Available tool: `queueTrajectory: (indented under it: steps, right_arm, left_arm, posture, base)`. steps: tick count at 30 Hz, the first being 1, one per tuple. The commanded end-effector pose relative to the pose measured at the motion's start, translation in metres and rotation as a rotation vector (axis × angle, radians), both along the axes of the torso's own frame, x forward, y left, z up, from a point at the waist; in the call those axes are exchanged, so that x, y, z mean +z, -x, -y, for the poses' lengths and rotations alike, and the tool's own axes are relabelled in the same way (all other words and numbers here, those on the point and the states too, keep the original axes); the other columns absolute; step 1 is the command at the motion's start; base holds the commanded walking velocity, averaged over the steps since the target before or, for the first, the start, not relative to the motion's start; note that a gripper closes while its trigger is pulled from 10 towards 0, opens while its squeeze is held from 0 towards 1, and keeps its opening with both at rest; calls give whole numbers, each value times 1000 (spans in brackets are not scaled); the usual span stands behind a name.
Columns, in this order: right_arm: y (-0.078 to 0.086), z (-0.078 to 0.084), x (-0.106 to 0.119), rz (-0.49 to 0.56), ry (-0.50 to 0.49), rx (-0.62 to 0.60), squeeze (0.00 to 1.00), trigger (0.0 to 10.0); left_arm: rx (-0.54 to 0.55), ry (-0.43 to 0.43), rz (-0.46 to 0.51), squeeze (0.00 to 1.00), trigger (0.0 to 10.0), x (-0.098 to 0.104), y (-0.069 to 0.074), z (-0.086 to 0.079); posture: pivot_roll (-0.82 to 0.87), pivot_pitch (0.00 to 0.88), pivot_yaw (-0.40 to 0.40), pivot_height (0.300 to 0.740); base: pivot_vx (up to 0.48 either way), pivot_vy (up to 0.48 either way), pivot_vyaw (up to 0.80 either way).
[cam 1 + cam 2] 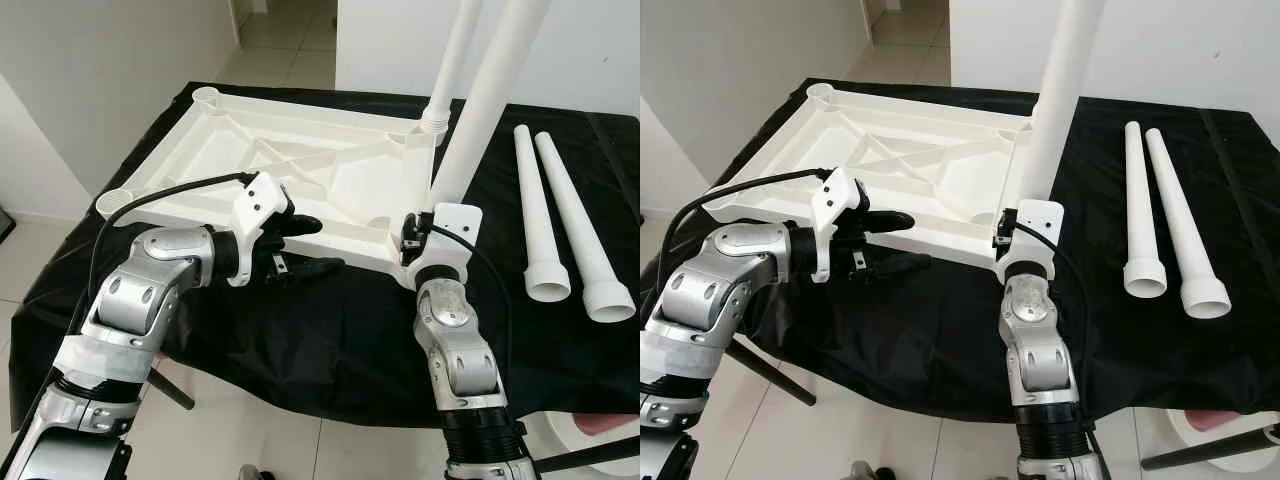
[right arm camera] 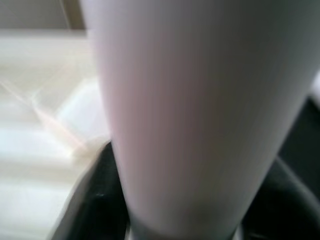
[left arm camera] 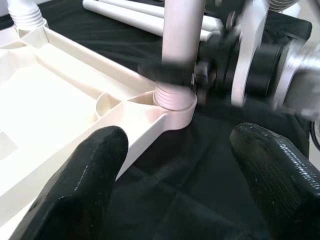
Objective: Building children table
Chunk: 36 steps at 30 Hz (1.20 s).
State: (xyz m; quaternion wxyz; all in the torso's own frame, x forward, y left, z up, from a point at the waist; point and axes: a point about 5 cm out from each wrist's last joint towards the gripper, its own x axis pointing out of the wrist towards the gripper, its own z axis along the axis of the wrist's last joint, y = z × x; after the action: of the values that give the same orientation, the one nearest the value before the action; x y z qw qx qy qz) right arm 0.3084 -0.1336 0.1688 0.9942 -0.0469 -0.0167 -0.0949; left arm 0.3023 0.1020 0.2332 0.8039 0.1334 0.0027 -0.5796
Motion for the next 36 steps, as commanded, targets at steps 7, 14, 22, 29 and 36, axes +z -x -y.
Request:
queueTrajectory:
  steps: [7, 14, 22, 29, 36]
  right_arm:
    - [3, 0, -17, -54, -39, 123, 0, 10000]
    - [6, -6, 11, 116, 18, 282, 0, 10000]
    - [3, 7, 24, 142, 66, 346, 0, 10000]
    - [-1, 24, 24, 79, 100, 475, 0, 10000]
    - [-7, 35, 24, 31, 126, 532, 0, 10000]
  left_arm:
    - [88, -2, 8, 0, 10000, -1, -3, -7]
    - [89, -2, 8, 0, 10000, -1, -2, -8]
    - [90, -2, 7, 0, 10000, -1, -2, -8]
    - [88, -2, 6, 0, 10000, -1, -2, -9]
    - [84, -2, 5, 0, 10000, 0, -2, -8]
  posture:
    - [-91, 130, 90, 740]
    - [-93, 128, 89, 740]
    - [-95, 132, 90, 740]
    - [-96, 140, 96, 740]
    - [-96, 140, 96, 740]
  base:
    - [0, 0, 0]
    - [0, 0, 0]
    - [0, 0, 0]
    - [0, 0, 0]
    - [0, 0, 0]
